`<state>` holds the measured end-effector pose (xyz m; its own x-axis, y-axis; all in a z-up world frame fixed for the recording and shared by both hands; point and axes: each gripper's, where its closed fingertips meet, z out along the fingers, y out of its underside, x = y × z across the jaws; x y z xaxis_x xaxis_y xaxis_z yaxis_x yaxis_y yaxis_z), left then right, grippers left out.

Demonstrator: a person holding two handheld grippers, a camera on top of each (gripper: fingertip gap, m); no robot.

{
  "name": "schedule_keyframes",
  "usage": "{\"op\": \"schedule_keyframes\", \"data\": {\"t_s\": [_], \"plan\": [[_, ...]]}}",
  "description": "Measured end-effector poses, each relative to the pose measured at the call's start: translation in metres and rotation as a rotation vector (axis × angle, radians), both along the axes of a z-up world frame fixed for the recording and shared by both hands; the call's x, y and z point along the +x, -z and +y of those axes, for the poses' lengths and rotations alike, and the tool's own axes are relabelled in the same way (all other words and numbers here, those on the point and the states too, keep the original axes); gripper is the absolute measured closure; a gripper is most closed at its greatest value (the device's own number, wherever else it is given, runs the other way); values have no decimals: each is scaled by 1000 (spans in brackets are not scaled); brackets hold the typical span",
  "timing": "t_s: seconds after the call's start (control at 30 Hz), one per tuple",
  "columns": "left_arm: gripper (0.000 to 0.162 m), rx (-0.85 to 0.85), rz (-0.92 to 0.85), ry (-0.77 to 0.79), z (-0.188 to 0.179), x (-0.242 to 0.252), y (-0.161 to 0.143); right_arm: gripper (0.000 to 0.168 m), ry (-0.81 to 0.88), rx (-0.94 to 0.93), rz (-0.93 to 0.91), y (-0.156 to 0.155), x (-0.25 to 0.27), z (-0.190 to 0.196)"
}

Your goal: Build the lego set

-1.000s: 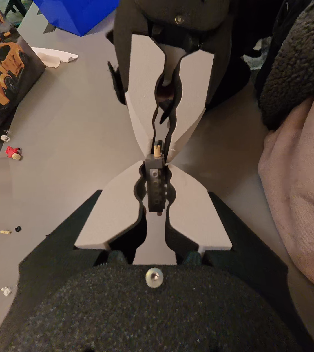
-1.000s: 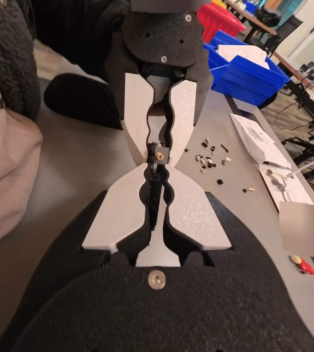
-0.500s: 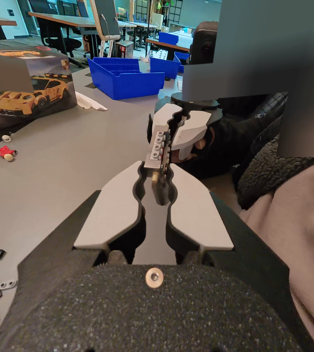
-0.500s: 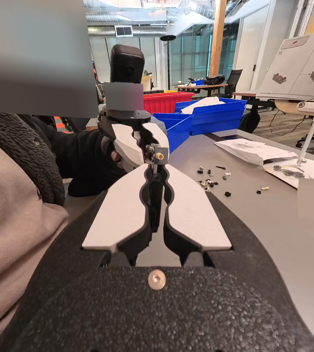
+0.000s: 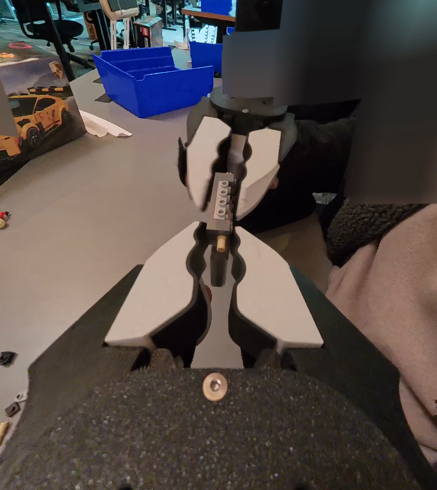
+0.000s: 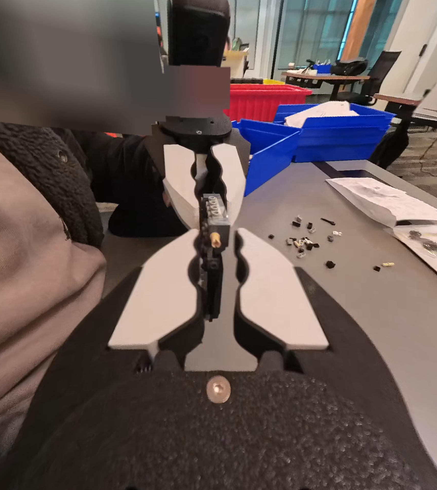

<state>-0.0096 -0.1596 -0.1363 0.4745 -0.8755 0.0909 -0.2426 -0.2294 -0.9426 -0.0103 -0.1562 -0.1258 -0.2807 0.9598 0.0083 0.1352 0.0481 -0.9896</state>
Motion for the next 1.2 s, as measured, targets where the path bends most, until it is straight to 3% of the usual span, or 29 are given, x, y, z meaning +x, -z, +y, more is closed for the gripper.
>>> {"op": "schedule_keyframes", "data": {"t_s": [0.07,0.43,0.77,0.97,1.2], "plan": [[144,21,15,3,0,1,-1,153,-38,17,7,-1,0,-4],[145,74,49,-9,2,-1,-8,153,-11,50,77,-7,-1,-3],[145,123,-77,-46,11,10,-25,153,-62,-231,194,-19,11,8],[146,112,-112,-54,16,18,-35,153,-72,-266,271,-29,19,13],[146,153,49,-100,18,25,-28,151,-123,-269,308,-23,25,15]]}}
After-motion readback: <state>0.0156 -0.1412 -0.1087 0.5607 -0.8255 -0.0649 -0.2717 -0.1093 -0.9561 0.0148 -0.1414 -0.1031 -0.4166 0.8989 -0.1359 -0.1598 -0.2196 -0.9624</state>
